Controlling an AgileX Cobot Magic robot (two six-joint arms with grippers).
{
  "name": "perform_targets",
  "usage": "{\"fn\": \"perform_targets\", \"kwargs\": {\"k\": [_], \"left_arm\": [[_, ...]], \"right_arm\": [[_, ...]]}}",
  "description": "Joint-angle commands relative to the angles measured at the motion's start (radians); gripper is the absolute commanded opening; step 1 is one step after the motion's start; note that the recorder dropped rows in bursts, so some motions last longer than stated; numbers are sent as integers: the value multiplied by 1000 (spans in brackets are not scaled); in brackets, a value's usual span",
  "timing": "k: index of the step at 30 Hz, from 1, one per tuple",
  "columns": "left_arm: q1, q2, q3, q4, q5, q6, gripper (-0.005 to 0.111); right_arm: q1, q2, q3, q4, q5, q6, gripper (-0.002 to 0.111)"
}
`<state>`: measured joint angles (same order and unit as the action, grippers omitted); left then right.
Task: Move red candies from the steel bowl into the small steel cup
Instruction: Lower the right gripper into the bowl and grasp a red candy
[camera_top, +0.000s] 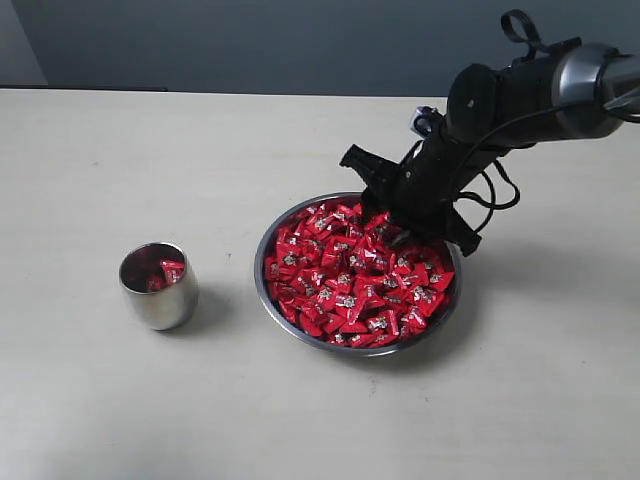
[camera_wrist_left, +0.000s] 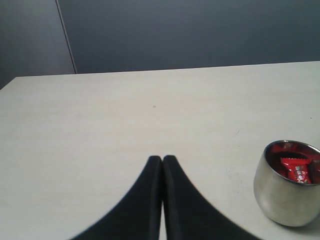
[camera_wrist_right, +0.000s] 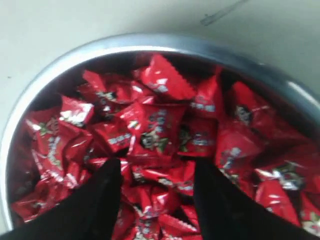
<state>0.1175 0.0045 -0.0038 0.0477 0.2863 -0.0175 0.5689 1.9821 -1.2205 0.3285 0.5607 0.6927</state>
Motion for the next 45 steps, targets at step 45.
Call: {"fn": "perform_targets", "kwargs": {"k": [45], "left_arm": [[1,-4,4,-3,-2,-2,0]], "right_arm": [[-11,87,-2,36,-125,54,19]]}}
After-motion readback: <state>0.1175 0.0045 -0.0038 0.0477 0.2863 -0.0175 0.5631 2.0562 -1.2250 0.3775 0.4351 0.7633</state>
